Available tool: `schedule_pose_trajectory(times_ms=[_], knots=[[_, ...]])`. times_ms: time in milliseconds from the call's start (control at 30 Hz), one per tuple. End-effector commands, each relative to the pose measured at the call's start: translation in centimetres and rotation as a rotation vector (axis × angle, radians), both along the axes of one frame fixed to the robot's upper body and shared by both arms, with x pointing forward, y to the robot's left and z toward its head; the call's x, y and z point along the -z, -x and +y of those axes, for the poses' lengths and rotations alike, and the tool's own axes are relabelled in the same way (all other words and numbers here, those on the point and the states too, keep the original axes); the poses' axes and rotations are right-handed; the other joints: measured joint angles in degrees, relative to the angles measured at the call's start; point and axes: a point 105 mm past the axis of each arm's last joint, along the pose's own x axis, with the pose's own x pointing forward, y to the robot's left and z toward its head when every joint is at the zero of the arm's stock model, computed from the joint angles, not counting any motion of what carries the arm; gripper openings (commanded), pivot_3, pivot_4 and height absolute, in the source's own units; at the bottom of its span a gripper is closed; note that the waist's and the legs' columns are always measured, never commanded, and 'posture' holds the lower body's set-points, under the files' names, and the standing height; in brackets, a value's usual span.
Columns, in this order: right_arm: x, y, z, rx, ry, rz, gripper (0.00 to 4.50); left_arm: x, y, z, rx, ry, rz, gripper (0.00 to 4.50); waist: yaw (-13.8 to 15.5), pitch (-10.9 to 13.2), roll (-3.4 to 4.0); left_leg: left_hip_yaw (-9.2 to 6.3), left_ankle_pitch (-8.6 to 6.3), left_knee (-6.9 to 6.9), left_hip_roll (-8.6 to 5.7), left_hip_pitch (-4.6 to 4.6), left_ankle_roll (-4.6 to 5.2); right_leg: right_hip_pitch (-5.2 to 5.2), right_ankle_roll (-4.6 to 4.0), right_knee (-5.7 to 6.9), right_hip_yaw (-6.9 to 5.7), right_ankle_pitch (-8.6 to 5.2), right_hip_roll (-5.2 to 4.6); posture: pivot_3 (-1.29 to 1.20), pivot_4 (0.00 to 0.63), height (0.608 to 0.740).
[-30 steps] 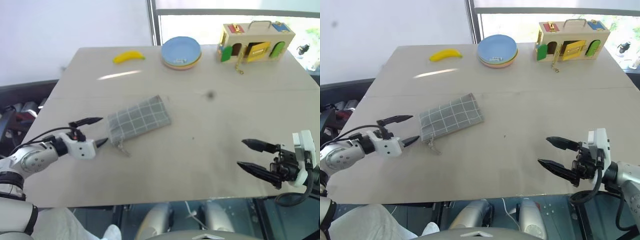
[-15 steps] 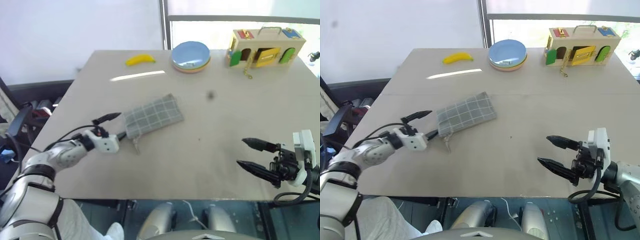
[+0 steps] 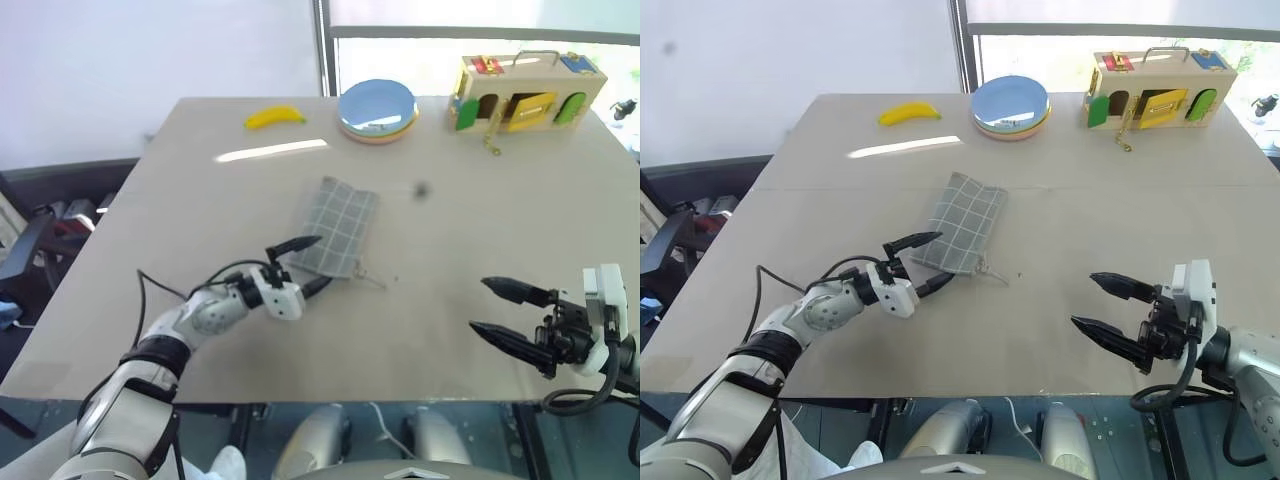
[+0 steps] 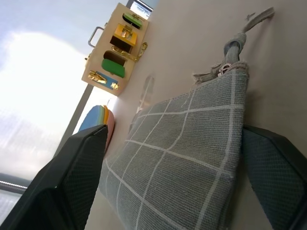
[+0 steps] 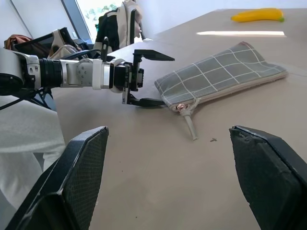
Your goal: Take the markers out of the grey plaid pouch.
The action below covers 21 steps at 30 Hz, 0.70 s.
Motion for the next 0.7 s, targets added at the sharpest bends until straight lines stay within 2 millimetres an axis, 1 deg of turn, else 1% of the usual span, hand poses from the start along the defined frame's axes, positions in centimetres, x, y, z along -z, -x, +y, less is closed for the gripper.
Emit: schedule_pose_trajectory(times_ms=[33, 100, 133, 167, 200, 267, 367, 400, 433, 500, 600, 700], knots=[[-0.8, -0.1, 0.4, -0.017, -0.001, -0.051, 4.09, 3.1, -0.1, -0.2, -0.009, -0.197, 0.028, 4.42, 0.1, 0.0, -0.01, 0.00, 0.00, 0.00, 0.00, 0.02, 0.00, 0.01, 0.00, 0.01, -0.01, 0.00, 0.00, 0.00, 0.150, 0.740], [-0.8, -0.2, 0.5, -0.016, -0.002, -0.054, 4.09, 3.1, -0.7, -0.5, -0.034, -0.225, -0.004, 4.42, 0.1, -0.1, -0.02, -0.01, 0.01, 0.01, 0.00, 0.07, -0.01, 0.06, 0.00, 0.03, -0.02, 0.00, 0.01, 0.00, 0.150, 0.740], [-0.8, -0.2, 0.5, -0.016, -0.002, -0.055, 4.09, 3.1, -1.0, -0.7, -0.047, -0.235, -0.025, 3.88, 0.1, -0.1, -0.01, -0.03, 0.01, 0.01, 0.00, 0.12, -0.02, 0.11, 0.00, 0.03, -0.04, 0.00, 0.01, 0.00, 0.150, 0.740], [-0.8, -0.2, 0.5, -0.016, -0.003, -0.056, 4.09, 2.9, -1.5, -0.9, -0.065, -0.244, -0.050, 3.59, 0.1, -0.1, -0.01, -0.04, 0.01, 0.01, 0.00, 0.16, -0.02, 0.16, 0.01, 0.04, -0.05, -0.01, 0.01, 0.00, 0.150, 0.740], [-0.8, -0.3, 0.6, -0.016, -0.003, -0.057, 4.09, 2.7, -1.8, -1.0, -0.081, -0.252, -0.073, 3.12, 0.1, -0.1, -0.02, -0.06, 0.01, 0.01, 0.00, 0.18, -0.02, 0.18, 0.02, 0.04, -0.06, -0.01, 0.02, 0.00, 0.150, 0.740], [-0.8, -0.3, 0.5, -0.013, -0.003, -0.059, 4.09, 2.2, -2.6, -1.2, -0.116, -0.263, -0.134, 2.02, 0.2, -0.1, -0.03, -0.09, 0.02, 0.03, 0.00, 0.18, -0.03, 0.19, 0.02, 0.06, -0.08, -0.01, 0.04, 0.00, 0.150, 0.740], [-0.8, -0.3, 0.4, -0.007, -0.003, -0.062, 4.09, 1.2, -3.7, -0.9, -0.190, -0.269, -0.213, 0.67, 0.6, -0.1, 0.04, -0.20, 0.07, 0.03, 0.00, 0.26, -0.12, 0.34, 0.03, 0.05, -0.20, -0.02, 0.02, 0.00, 0.150, 0.740], [-0.8, -0.3, 0.4, -0.006, -0.004, -0.063, 4.09, 1.0, -3.9, -0.7, -0.211, -0.264, -0.229, 0.29, 0.9, -0.2, 0.09, -0.23, 0.09, 0.03, 0.00, 0.29, -0.15, 0.37, 0.06, 0.05, -0.22, -0.03, 0.02, 0.00, 0.150, 0.740], [-0.8, -0.4, 0.4, -0.006, -0.004, -0.064, 4.09, 0.6, -4.2, -0.6, -0.238, -0.251, -0.244, 0.05, 1.0, -0.2, 0.12, -0.27, 0.15, 0.03, 0.01, 0.29, -0.18, 0.38, 0.22, 0.06, -0.26, -0.13, 0.01, 0.00, 0.150, 0.740], [-0.7, -0.5, 0.5, -0.006, -0.003, -0.065, 4.09, 0.1, -4.4, -0.4, -0.264, -0.236, -0.272, 0.05, 1.1, -0.1, 0.05, -0.29, 0.26, 0.03, 0.09, 0.29, -0.26, 0.38, 0.27, 0.10, -0.36, -0.16, 0.03, 0.00, 0.150, 0.740], [-0.7, -0.8, 0.7, -0.009, -0.004, -0.071, 4.09, -0.9, -4.2, -0.7, -0.261, -0.174, -0.296, 0.05, 0.9, -0.1, -0.03, -0.39, 0.40, 0.03, 0.19, 0.30, -0.49, 0.38, 0.27, 0.22, -0.52, -0.16, 0.06, 0.00, 0.150, 0.740], [-0.8, -1.6, 1.2, 0.007, 0.023, -0.110, 4.09, -3.4, -3.1, -2.3, -0.198, 0.019, -0.295, 0.05, 0.7, 0.0, -0.10, -0.47, 0.44, 0.03, 0.20, 0.27, -0.54, 0.36, 0.26, 0.25, -0.60, -0.15, 0.06, 0.00, 0.150, 0.740]])
